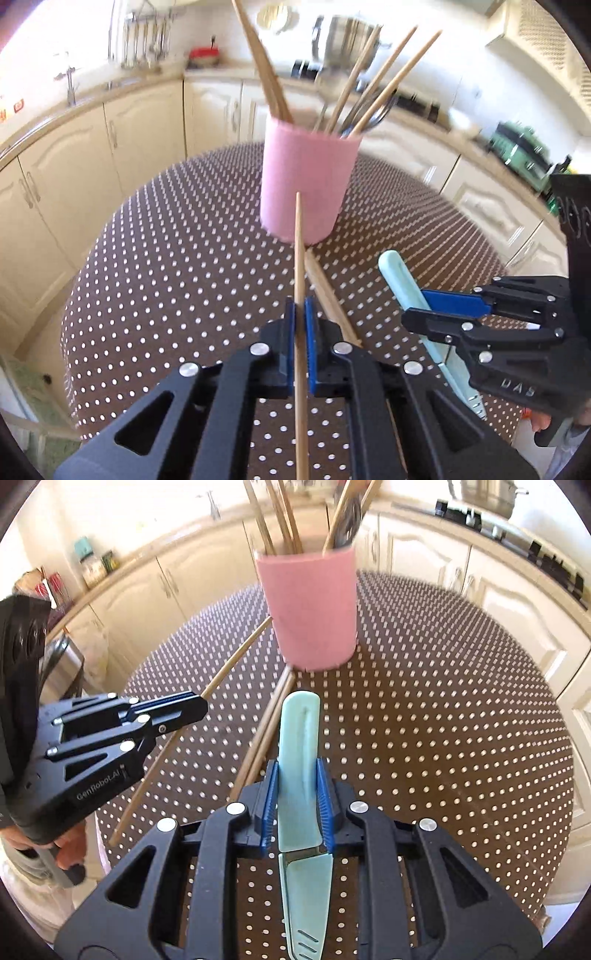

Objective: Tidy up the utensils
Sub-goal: 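Lift the knife with the right tool while the left tool grasps a chopstick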

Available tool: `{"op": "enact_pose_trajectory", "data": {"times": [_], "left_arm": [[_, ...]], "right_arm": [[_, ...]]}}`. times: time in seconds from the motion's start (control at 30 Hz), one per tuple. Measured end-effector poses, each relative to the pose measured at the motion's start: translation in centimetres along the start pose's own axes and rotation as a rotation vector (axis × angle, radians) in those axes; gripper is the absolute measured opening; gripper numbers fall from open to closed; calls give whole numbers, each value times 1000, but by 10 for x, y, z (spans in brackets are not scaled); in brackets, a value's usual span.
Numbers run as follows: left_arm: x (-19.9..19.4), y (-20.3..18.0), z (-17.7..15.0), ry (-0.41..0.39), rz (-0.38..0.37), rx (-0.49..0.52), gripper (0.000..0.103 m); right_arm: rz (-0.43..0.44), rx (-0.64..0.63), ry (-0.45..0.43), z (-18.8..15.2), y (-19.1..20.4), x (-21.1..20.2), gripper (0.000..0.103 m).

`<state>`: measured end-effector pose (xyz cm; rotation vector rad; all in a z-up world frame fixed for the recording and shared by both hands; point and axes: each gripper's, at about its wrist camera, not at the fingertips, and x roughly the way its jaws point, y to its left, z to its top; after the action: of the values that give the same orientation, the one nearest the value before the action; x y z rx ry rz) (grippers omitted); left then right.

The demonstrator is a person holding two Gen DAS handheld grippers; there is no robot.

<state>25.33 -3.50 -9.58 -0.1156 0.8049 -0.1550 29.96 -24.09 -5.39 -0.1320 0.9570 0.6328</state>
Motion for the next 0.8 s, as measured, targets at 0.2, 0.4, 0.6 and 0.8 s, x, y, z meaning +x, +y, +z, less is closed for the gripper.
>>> {"op": "enact_pose_trajectory", "data": {"times": [0.2, 0.4, 0.6, 0.8], "left_arm": [[-11, 5, -9, -103, -74, -24, 5], [28, -2, -4, 156, -23, -6, 5], [58, -2, 21, 377, -4, 84, 7], [76, -20, 42, 584, -67, 197, 39]], "right_arm": [[29, 18, -72, -5, -6, -17, 21], [12, 19, -10, -5, 7, 5, 21], [12, 29, 47, -4, 9, 20, 21], [12, 39, 113, -1, 5, 41, 21]]}}
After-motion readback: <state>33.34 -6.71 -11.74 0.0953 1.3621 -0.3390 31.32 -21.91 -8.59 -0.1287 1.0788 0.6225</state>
